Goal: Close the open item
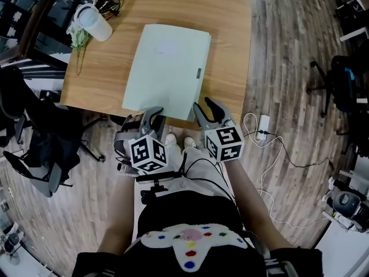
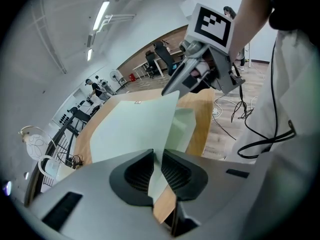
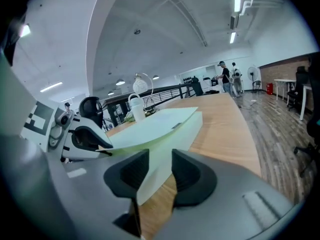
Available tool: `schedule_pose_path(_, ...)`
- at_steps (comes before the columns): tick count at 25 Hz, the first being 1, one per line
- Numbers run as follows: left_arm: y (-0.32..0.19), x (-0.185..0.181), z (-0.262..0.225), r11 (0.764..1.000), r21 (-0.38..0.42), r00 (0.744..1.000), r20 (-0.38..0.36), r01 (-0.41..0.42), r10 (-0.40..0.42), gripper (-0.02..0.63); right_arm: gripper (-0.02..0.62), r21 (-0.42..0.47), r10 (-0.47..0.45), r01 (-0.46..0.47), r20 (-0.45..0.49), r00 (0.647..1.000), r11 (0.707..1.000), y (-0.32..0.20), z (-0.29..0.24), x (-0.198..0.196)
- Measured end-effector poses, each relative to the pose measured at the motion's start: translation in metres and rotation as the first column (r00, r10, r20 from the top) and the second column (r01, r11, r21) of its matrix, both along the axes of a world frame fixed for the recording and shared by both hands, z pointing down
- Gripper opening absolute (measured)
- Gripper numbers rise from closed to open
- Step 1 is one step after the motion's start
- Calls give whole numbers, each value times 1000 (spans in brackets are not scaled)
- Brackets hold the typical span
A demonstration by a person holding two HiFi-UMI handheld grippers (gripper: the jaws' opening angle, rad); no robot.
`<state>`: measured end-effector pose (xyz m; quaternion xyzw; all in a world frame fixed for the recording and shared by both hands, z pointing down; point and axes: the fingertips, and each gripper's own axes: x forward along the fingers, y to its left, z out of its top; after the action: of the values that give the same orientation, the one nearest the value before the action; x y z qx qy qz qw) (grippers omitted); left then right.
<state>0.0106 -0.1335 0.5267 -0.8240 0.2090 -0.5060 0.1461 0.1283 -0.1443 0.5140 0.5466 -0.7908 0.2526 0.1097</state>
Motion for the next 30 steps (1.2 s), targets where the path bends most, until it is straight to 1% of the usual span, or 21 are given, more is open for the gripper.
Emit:
schedule_pose_path(3, 0, 0, 1, 1000, 4, 1000, 19, -6, 6, 44, 21, 48, 27, -26, -34, 999, 999, -12, -12, 20)
schedule_pose_path(4, 0, 1, 2, 1000, 9, 1000, 29, -11, 10, 44, 8, 64, 24, -21, -45, 999, 998, -17, -16, 24)
schedule_pose_path(8, 0, 2, 2, 999, 29, 997, 75, -28, 26, 44, 8, 96, 6, 2, -83, 996, 995, -42, -24, 31)
schedule_pose_path(14, 1, 4, 2, 998, 33, 992, 117, -45, 41, 44, 8, 112, -27, 41, -121, 992, 993, -76, -27, 28)
schedule_pose_path(19, 2, 3, 2, 998, 39, 989, 138, -56, 50, 44, 8, 86, -71, 84, -147, 987, 993, -92, -17, 16)
schedule_pose_path(25, 2, 4, 2, 997, 27, 987, 145, -75, 70, 49, 8, 36, -111, 120, -176, 978, 992, -101, 1, 8)
schedule_pose_path(27, 2, 4, 1, 996, 27, 987, 140, -81, 76, 54, 8, 18, -123, 129, -186, 975, 992, -101, 7, 6)
schedule_pose_path(30, 0, 4, 1, 996, 30, 989, 127, -86, 81, 61, 8, 17, -121, 126, -185, 975, 992, -102, 11, 6)
